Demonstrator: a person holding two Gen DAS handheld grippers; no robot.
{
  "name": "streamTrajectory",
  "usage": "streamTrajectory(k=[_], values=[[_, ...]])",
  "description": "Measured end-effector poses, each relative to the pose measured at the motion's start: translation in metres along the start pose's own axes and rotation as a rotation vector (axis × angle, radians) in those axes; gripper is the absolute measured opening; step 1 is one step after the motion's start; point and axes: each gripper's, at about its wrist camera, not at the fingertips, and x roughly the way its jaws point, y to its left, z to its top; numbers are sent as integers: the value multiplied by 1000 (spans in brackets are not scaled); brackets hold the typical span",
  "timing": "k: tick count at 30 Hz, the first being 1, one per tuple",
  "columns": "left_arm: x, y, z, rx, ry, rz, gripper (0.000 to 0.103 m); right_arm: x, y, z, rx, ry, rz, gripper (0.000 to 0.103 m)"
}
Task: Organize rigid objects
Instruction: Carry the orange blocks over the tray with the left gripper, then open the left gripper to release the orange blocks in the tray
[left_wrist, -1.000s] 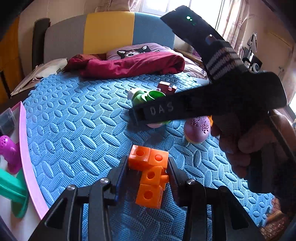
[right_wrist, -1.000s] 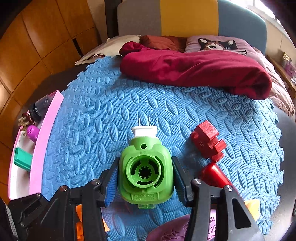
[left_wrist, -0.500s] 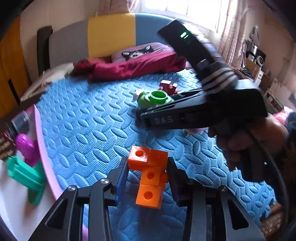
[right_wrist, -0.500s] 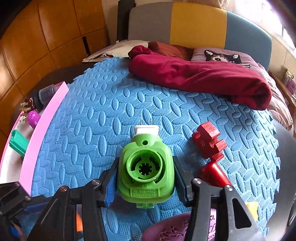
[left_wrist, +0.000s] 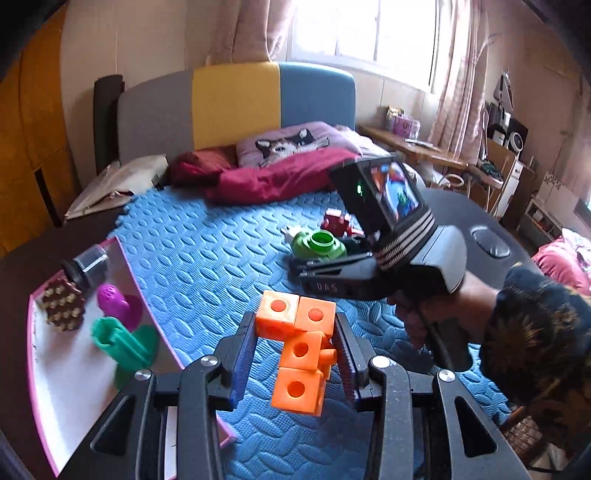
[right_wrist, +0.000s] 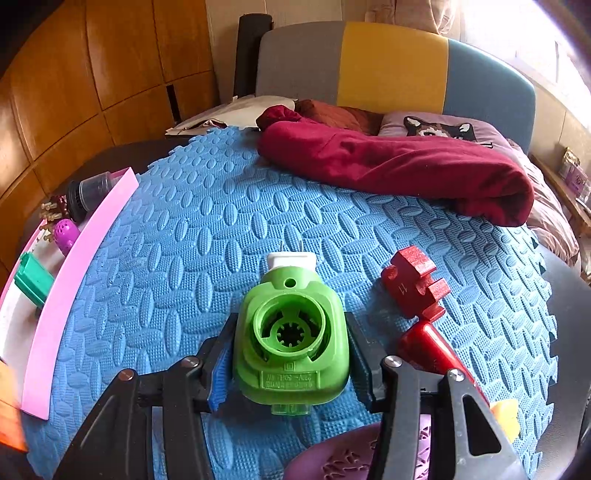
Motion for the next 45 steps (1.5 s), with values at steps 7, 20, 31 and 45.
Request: streamTrajectory(k=[7,20,31,45], values=[[-27,18,6,-48,-45,7,41,0,0,0,1,-1,2,53],[-81,141,-10,-308,-112,200,41,0,1,-1,-7,-1,-7,53],[-56,220,-52,-565,11,236,41,0,2,-1,-16,-1,-14,53],[3,238,-39,-538,84,264,50,0,2,-1,-20,-2,-24,52]])
